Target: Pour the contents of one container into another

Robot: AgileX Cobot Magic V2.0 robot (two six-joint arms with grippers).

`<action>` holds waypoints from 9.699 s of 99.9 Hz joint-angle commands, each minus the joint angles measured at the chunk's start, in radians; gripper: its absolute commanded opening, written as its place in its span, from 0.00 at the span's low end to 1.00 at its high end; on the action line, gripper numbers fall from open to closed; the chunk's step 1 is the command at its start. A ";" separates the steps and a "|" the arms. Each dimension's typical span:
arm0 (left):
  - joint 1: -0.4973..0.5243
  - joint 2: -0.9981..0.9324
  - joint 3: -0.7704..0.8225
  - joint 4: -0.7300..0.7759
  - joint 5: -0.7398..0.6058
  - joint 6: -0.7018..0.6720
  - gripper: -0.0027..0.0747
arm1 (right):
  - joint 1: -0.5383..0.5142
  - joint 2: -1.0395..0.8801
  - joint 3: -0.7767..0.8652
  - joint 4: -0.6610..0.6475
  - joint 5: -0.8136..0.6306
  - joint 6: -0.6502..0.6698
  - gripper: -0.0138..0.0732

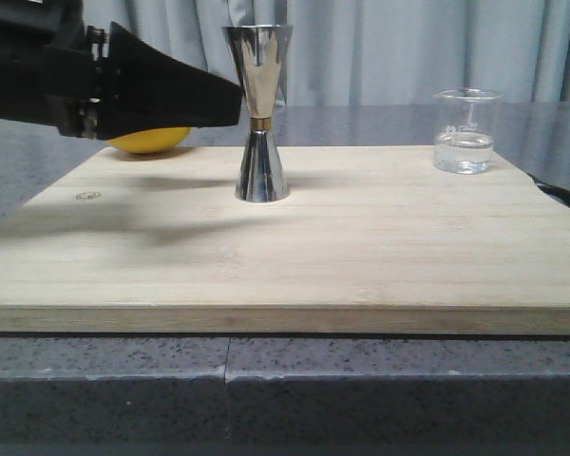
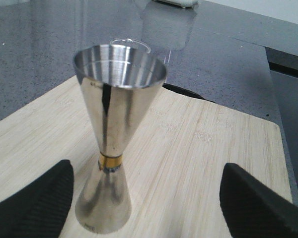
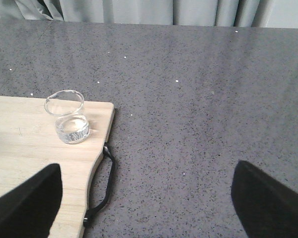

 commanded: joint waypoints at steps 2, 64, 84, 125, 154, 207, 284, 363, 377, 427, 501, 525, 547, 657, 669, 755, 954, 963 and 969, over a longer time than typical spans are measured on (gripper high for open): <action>-0.026 0.002 -0.063 -0.078 0.069 0.003 0.76 | 0.000 0.013 -0.034 -0.006 -0.081 -0.004 0.88; -0.112 0.143 -0.204 -0.078 0.066 0.003 0.75 | 0.000 0.013 -0.034 -0.006 -0.081 -0.004 0.88; -0.112 0.143 -0.204 -0.078 0.068 0.003 0.56 | 0.000 0.013 -0.034 -0.006 -0.081 -0.004 0.88; -0.112 0.143 -0.234 -0.078 0.068 0.003 0.34 | 0.000 0.013 -0.034 -0.006 -0.081 -0.004 0.88; -0.112 0.143 -0.246 -0.078 0.075 0.003 0.34 | 0.000 0.013 -0.034 -0.006 -0.086 -0.004 0.88; -0.112 0.143 -0.319 -0.078 0.162 -0.001 0.34 | 0.000 0.013 -0.034 -0.009 -0.102 -0.004 0.88; -0.112 0.123 -0.332 -0.078 0.152 -0.008 0.34 | 0.147 0.134 -0.037 0.023 -0.100 -0.099 0.88; -0.112 0.123 -0.332 -0.078 0.152 -0.008 0.34 | 0.362 0.585 0.144 0.173 -0.847 -0.146 0.88; -0.112 0.123 -0.332 -0.078 0.152 -0.008 0.34 | 0.377 0.678 0.173 0.173 -1.072 -0.134 0.88; -0.112 0.123 -0.332 -0.078 0.152 -0.008 0.34 | 0.380 0.922 0.151 0.135 -1.420 -0.057 0.88; -0.112 0.123 -0.332 -0.078 0.152 -0.008 0.34 | 0.380 1.057 0.089 0.135 -1.475 -0.052 0.61; -0.112 0.123 -0.332 -0.078 0.152 -0.008 0.34 | 0.380 1.057 0.089 0.135 -1.455 -0.052 0.59; -0.112 0.123 -0.332 -0.078 0.152 -0.008 0.34 | 0.380 1.057 0.089 0.135 -1.425 -0.052 0.47; -0.112 0.123 -0.332 -0.078 0.151 -0.008 0.34 | 0.483 0.660 -0.373 -0.128 -0.330 -0.098 0.47; -0.112 0.123 -0.332 -0.078 0.151 -0.008 0.34 | 0.527 0.662 -0.452 -0.128 -0.221 -0.156 0.47; -0.112 0.123 -0.332 -0.078 0.151 -0.008 0.34 | 0.632 0.919 -0.831 -0.177 0.237 -0.407 0.47; -0.112 0.123 -0.332 -0.078 0.151 -0.008 0.34 | 0.731 0.971 -0.900 -0.519 0.259 -0.655 0.47; -0.112 0.123 -0.332 -0.078 0.151 -0.008 0.34 | 0.731 0.971 -0.900 -0.519 0.259 -0.668 0.47; -0.112 0.123 -0.332 -0.078 0.151 -0.008 0.34 | 0.731 0.971 -0.900 -0.519 0.259 -0.687 0.47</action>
